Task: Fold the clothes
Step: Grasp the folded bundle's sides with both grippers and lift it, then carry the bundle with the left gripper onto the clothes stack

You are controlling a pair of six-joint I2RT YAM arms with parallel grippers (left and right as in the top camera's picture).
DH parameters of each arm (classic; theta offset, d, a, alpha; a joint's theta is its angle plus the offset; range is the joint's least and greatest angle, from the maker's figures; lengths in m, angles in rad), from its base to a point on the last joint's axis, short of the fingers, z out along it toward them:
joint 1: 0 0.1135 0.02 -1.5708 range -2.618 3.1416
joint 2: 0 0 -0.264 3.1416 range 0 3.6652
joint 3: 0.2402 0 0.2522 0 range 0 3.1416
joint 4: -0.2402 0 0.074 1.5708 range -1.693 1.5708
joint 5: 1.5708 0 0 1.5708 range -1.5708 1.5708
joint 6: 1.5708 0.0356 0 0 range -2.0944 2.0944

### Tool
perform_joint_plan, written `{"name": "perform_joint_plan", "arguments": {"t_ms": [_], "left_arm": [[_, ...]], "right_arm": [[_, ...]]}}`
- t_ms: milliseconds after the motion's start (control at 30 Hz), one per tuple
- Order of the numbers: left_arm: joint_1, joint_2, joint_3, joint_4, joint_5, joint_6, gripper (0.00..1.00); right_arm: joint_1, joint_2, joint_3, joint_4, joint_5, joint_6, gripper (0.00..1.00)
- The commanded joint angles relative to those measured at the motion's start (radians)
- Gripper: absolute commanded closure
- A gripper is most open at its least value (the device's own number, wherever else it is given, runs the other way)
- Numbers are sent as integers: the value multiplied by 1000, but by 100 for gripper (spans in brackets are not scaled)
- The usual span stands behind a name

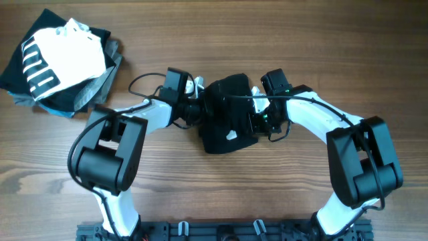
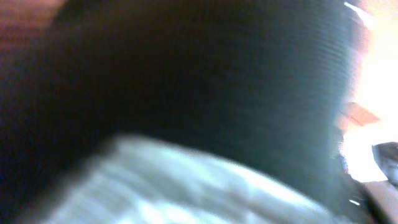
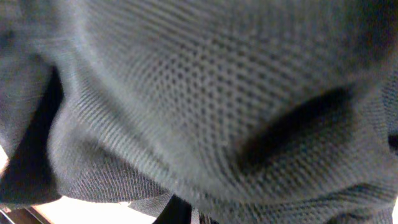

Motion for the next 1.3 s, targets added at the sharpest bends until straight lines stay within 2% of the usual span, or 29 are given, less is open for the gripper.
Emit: {"name": "perform_joint_plan", "arguments": {"t_ms": [0, 33, 167, 267, 333, 467, 567, 767, 833, 933, 967, 1000, 1033, 1100, 1267], "left_arm": [[-22, 66, -39, -12, -68, -10, 96], [-14, 61, -39, -23, -68, 0, 96], [44, -36, -33, -155, -69, 157, 96], [138, -215, 34, -343, -89, 265, 96], [210, -325, 91, -391, -102, 289, 96], [341, -449, 167, -335, -133, 287, 96], [449, -460, 200, -243, -133, 256, 96], [682, -364, 200, -49, -171, 235, 96], [780, -315, 200, -11, -170, 150, 96], [893, -272, 200, 60, -171, 85, 96], [919, -259, 200, 84, -176, 67, 89], [938, -243, 200, 115, -187, 56, 59], [948, -226, 200, 133, -206, 32, 45], [959, -196, 200, 142, -212, 13, 3], [999, -212, 200, 31, -176, 24, 0]], "right_arm": [[-5, 58, -23, 0, 94, -18, 93], [-5, 51, -21, -16, 94, -18, 93], [-9, -57, 11, -150, 94, -30, 92], [-9, -235, 31, -207, 93, -40, 92], [-9, -343, 37, -203, 94, -16, 89], [-9, -474, 37, -183, 94, 25, 89], [-9, -516, 37, -175, 98, 61, 88], [-9, -517, 37, -198, 97, 96, 89], [-9, -517, 37, -215, 97, 113, 89], [-8, -517, 37, -229, 97, 119, 89], [-9, -517, 37, -230, 97, 126, 89], [-9, -517, 37, -230, 97, 140, 89], [-8, -517, 37, -230, 92, 140, 89], [-8, -517, 37, -234, 93, 140, 89], [-8, -517, 37, -261, 93, 140, 89]]}}
